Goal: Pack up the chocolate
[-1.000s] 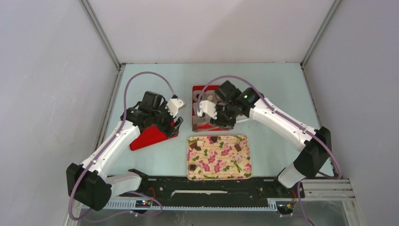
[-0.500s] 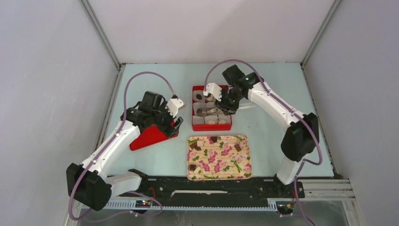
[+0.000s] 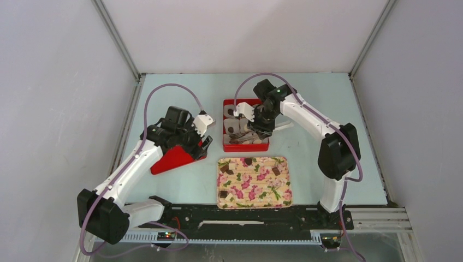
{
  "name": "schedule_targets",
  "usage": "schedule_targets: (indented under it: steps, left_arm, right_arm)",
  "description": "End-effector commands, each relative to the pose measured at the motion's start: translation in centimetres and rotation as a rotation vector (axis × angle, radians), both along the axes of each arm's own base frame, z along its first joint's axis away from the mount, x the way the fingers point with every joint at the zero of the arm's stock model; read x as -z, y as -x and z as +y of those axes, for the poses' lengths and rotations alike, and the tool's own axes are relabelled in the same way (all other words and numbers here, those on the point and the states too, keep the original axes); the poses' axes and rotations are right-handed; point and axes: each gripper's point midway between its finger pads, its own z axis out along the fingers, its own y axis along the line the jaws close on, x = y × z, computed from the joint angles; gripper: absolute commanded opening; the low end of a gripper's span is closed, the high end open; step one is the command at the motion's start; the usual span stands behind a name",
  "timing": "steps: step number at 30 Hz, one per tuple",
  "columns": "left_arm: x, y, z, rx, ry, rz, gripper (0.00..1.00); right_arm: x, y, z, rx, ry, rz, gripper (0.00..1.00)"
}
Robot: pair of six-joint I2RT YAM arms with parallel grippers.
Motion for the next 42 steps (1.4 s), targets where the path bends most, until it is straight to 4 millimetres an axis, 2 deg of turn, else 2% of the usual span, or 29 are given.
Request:
schedule_targets:
  steps: [1,6,12,19,24,29,33,37,42]
  left_arm:
    - [0.3,-0.1,0.2,0.012,-0.006,-0.019,0.81]
    - [0.5,-0.1,0.3,0.012,-0.010,-0.021,0.81]
    - [0.5,0.0,0.3,0.011,-0.011,-0.020,0.81]
    - [0.5,-0.1,0.2,0.012,-0.009,-0.016,0.81]
    - [0.4,-0.2,0.2,0.010,-0.009,-0.010,0.81]
    - [0.4,0.0,0.1,0.012,-0.002,-0.017,0.81]
    - [0.4,-0.3,0.1,-0.006,-0.001,-0.009,0.81]
    - [0.3,-2.0,0.6,-0.076,-0.040,-0.015,0.81]
    - [-0.1,-3.7,0.9,-0.137,-0.069,-0.030,0.81]
  right_arm:
    - [-0.9,-0.4,0.7,-0.032,-0.035,-0.008,0.29]
    - [-0.7,-0.2,0.9,-0.040,-0.040,0.003,0.32]
    - [-1.1,-0.7,0.8,-0.012,-0.055,-0.010,0.41]
    - [-3.6,-1.1,1.0,0.031,-0.153,-0.015,0.42]
    - [-4.5,-1.5,0.0,0.086,-0.173,-0.024,0.42]
    - [-5.9,-1.9,-2.7,0.190,-0.234,-0.053,0.41]
    - [-6.1,-2.1,-6.0,0.308,-0.277,-0.083,0.41]
    - [-5.0,-2.5,-10.2,0.478,-0.306,-0.116,0.41]
    - [-3.7,-4.0,-16.1,0.748,-0.326,-0.183,0.41]
